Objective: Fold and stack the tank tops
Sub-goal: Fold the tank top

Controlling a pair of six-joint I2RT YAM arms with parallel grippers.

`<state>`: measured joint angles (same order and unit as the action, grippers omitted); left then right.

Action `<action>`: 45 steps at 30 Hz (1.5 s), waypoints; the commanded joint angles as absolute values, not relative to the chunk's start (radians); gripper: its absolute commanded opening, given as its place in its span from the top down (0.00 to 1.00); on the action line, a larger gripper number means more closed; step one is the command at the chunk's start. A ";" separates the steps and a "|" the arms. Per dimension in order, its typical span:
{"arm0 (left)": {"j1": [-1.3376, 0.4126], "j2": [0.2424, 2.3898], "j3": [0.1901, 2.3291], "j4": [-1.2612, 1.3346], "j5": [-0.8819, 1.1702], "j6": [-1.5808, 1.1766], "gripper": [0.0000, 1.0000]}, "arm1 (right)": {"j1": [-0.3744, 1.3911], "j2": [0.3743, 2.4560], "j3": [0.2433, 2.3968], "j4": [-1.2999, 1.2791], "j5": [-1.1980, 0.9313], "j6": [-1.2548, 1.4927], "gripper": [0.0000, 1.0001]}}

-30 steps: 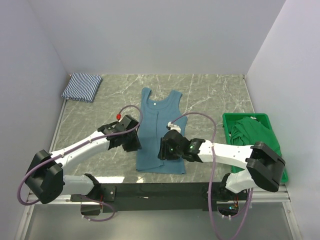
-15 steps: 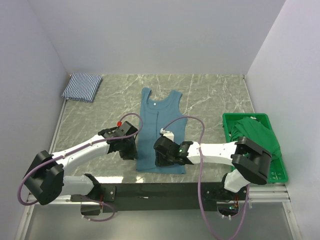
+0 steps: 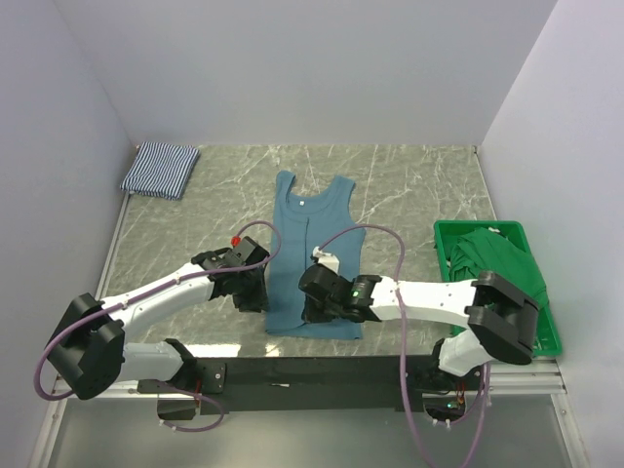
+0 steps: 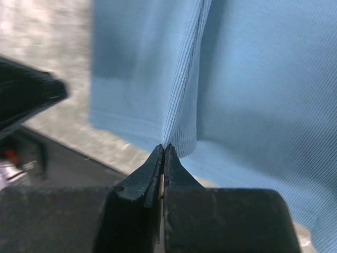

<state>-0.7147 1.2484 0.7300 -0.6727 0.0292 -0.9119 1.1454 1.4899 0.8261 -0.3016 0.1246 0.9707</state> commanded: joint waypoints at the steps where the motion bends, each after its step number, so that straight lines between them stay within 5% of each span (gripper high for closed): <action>1: -0.718 1.255 0.764 -0.669 0.034 -0.879 0.68 | 1.155 1.402 0.835 -0.295 0.112 1.017 1.00; 17: -0.716 1.289 0.819 -0.658 0.060 -0.851 0.68 | 1.154 1.440 0.681 -0.189 0.046 1.097 1.00; 22: -0.718 1.308 0.805 -0.640 0.075 -0.847 0.68 | 1.154 1.434 0.687 -0.228 0.097 1.094 0.73; 31: -0.761 1.318 0.776 -0.643 0.043 -0.851 0.59 | 1.140 1.304 0.744 -0.342 0.205 1.048 0.52; 45: -0.819 1.345 0.790 -0.745 0.029 -0.887 0.61 | 0.786 1.590 1.073 -0.245 0.143 0.747 0.52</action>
<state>-0.8066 1.3506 0.7670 -0.7155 0.0429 -0.8745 0.8421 1.5154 0.9604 -0.2920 0.1375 0.8452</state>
